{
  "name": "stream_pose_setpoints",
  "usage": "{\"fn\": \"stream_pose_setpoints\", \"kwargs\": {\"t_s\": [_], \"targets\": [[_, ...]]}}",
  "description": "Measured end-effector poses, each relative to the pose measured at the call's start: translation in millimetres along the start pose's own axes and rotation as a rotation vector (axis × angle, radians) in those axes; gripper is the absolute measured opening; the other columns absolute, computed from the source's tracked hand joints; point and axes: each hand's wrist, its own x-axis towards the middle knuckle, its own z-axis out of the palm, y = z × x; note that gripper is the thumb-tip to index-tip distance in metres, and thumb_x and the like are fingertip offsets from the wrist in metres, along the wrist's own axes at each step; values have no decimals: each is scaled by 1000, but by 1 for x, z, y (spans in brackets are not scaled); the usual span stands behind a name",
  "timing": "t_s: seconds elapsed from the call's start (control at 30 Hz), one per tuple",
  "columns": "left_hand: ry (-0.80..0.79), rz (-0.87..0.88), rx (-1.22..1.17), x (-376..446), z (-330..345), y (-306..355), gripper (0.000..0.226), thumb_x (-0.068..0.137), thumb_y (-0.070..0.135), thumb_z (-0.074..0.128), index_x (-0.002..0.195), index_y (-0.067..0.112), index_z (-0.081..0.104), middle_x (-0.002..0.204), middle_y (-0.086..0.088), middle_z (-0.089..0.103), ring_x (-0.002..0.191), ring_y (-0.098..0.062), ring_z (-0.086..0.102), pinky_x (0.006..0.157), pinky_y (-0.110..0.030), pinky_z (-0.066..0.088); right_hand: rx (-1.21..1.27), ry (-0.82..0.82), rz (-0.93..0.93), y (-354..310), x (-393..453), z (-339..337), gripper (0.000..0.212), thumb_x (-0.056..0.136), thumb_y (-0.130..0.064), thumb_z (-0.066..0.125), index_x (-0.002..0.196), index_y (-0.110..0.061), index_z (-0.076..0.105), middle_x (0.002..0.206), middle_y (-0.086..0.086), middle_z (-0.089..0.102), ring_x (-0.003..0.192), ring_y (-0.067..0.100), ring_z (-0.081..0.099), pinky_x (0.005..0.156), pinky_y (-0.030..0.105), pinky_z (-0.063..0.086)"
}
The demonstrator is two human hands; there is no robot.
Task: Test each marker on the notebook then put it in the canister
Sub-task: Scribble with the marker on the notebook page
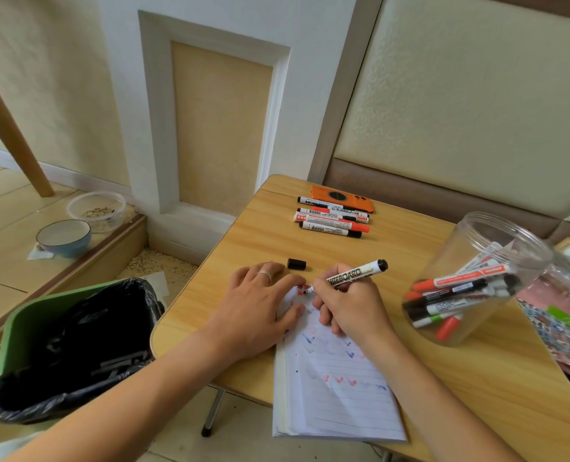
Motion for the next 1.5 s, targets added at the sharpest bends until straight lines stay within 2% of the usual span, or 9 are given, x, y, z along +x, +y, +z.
{"fn": "stream_pose_setpoints", "kwargs": {"t_s": [0.3, 0.53, 0.67, 0.93, 1.17, 1.5], "targets": [[-11, 0, -6, 0, -1, 1, 47, 93, 65, 21, 135, 52, 37, 152, 4, 38, 145, -16, 26, 119, -39, 13, -22, 59, 43, 2, 4, 0, 13, 91, -17, 64, 80, -10, 63, 63, 18, 69, 39, 24, 50, 42, 26, 38], [-4, 8, -5, 0, 0, 1, 39, 98, 61, 29, 135, 50, 38, 152, 4, 37, 145, -17, 26, 119, -39, 12, -7, 46, 33, 0, 2, 0, 13, 95, -18, 64, 87, -9, 63, 59, 11, 66, 35, 18, 46, 38, 22, 35], [-10, 9, -8, 0, -1, 2, 42, 96, 63, 24, 134, 50, 39, 152, 3, 38, 145, -17, 27, 120, -41, 13, -40, 34, 34, -2, 1, 0, 13, 96, -18, 64, 88, -8, 64, 59, 7, 66, 36, 15, 48, 38, 22, 37], [-10, 9, 11, 0, 0, 1, 40, 97, 62, 26, 134, 50, 37, 150, 4, 39, 143, -18, 29, 120, -41, 15, -9, 33, 35, 0, 0, 0, 11, 93, -15, 65, 84, -10, 62, 61, 12, 66, 40, 20, 49, 39, 23, 36], [-11, 4, 17, 0, -1, 2, 46, 94, 64, 21, 134, 48, 39, 149, 4, 40, 142, -18, 31, 119, -41, 17, -33, 13, 21, -3, 0, 1, 11, 96, -19, 64, 88, -12, 65, 60, 5, 66, 36, 11, 47, 37, 20, 34], [-25, 1, 11, 0, -3, 3, 52, 91, 65, 15, 135, 49, 37, 150, 5, 38, 143, -16, 29, 119, -40, 16, -24, 38, 46, 0, 2, -1, 13, 92, -17, 65, 82, -9, 63, 62, 14, 68, 42, 23, 51, 42, 26, 39]]}}
